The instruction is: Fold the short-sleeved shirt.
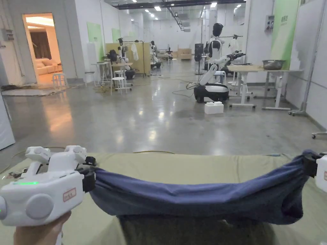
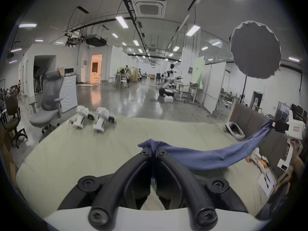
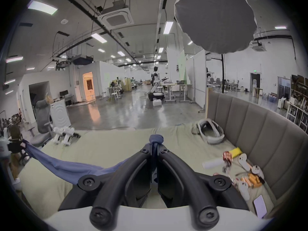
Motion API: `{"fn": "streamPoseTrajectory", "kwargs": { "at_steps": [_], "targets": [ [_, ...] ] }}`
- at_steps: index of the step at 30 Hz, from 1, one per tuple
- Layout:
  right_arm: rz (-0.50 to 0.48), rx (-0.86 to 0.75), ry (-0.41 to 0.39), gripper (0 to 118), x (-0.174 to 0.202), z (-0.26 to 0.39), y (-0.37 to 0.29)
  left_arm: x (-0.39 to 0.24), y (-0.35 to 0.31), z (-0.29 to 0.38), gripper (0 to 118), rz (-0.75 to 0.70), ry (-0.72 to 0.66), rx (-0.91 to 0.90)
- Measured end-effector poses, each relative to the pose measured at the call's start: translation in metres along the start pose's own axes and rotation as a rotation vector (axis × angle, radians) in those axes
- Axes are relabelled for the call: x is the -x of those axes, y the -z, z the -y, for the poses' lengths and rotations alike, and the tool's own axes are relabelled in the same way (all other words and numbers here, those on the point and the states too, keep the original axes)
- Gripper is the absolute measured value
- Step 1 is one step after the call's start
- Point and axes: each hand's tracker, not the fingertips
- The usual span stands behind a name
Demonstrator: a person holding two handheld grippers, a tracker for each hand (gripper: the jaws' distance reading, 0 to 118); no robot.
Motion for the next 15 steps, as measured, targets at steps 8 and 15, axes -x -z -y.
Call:
{"fn": "streamPoseTrajectory", "kwargs": {
  "at_steps": [8,15],
  "targets": [
    [0.014,0.065,0.148,6,-0.039,0.138,-0.117,0.026,-0.110,0.133,6,0.056,-0.051,0.081],
    [0.049,0.264,0.159,6,-0.059,0.248,-0.182,0.048,-0.168,0.242,6,0.028,-0.163,0.265]
  ]
}}
